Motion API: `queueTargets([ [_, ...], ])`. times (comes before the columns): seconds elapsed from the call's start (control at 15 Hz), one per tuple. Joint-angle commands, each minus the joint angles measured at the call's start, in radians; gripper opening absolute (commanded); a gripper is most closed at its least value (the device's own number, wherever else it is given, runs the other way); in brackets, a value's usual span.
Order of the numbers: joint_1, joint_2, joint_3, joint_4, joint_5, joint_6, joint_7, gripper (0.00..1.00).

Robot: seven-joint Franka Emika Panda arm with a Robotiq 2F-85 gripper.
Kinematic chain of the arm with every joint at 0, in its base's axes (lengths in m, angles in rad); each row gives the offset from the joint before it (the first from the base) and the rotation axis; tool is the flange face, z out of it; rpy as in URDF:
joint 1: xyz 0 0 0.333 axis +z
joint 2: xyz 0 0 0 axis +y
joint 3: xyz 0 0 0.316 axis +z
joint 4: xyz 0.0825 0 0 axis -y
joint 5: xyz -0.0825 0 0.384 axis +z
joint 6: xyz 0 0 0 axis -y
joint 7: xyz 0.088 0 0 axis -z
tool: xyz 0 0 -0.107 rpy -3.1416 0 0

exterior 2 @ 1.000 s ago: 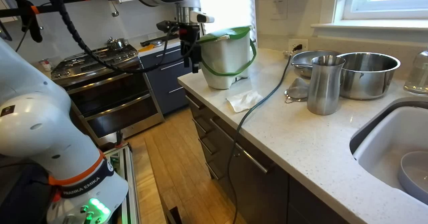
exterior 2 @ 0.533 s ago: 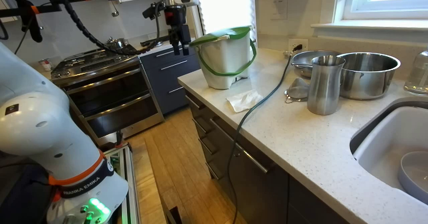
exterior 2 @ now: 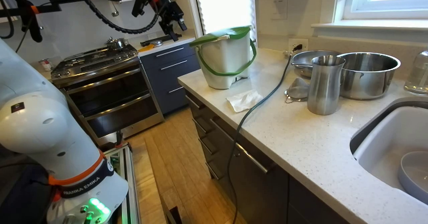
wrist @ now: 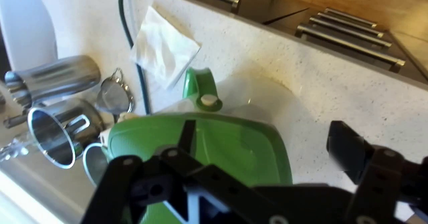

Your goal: Open the waste bin lid, pick up the serviette tissue on the table and put it in the waste bin and then close then waste bin lid

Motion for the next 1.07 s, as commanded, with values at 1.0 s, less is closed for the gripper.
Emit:
queueTargets([
  [1.0, 0.107, 0.214, 0.018, 0.084, -0.505, 0.109, 0.154, 1.00],
])
